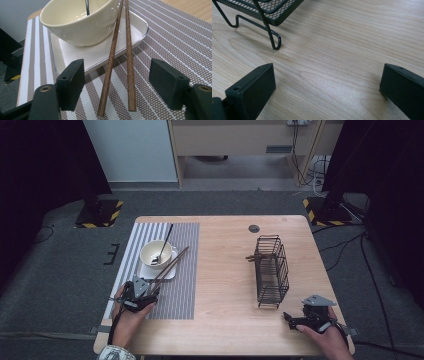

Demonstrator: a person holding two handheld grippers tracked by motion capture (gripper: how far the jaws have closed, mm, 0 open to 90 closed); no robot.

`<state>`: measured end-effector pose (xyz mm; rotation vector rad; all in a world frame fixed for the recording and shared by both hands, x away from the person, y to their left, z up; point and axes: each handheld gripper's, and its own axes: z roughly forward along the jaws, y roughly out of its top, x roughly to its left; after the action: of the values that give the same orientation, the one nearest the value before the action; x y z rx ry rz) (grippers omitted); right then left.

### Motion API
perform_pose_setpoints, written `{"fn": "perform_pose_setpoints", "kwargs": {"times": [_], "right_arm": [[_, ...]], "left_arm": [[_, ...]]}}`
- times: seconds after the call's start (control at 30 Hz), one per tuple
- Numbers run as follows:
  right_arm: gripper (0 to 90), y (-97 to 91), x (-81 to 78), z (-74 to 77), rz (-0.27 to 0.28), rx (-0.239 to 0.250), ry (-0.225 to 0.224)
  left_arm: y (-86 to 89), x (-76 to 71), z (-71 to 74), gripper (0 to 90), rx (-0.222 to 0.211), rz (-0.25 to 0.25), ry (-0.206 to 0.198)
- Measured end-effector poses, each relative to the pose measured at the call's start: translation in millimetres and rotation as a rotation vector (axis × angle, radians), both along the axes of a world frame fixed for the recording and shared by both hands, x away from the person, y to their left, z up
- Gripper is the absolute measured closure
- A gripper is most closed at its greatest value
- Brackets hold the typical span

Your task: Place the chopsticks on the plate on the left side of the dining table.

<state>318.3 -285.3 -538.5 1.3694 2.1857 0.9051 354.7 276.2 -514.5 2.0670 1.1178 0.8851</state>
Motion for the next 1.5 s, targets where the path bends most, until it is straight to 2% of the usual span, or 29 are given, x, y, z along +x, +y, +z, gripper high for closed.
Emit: {"fn": "perform_pose_setpoints", "kwargs": {"times": [0.2,0.5,0.6,0.93,1.1,1.2,1.5], "right_arm": [[0.2,0.0,0.0,0.0,0.0,0.0,0.0],[0.2,0.0,0.0,0.0,0.0,0.0,0.0],[0.2,0.0,0.0,0.0,0.0,0.0,0.0],[0.2,0.0,0.0,0.0,0.0,0.0,0.0],[0.2,0.0,0.0,0.0,0.0,0.0,0.0],[0.2,0.0,0.0,0.0,0.0,0.0,0.0],[0.2,0.0,0.0,0.0,0.0,0.0,0.0]], "left_arm": [[0.9,2.2,-3.6,23.7,0.001,0.007,0.009],[5.8,4.4,-9.5,26.6,0.001,0.015,0.031],[6.6,5.2,-10.8,30.6,-0.001,0.016,0.04],[7.4,8.2,-14.9,52.2,-0.008,0.015,0.089],[8.9,8.5,-13.2,66.9,-0.012,0.015,0.107],[10.0,8.1,-12.2,72.8,-0.01,0.012,0.108],[12.4,7.0,-11.6,72.9,0.002,0.007,0.109]]}}
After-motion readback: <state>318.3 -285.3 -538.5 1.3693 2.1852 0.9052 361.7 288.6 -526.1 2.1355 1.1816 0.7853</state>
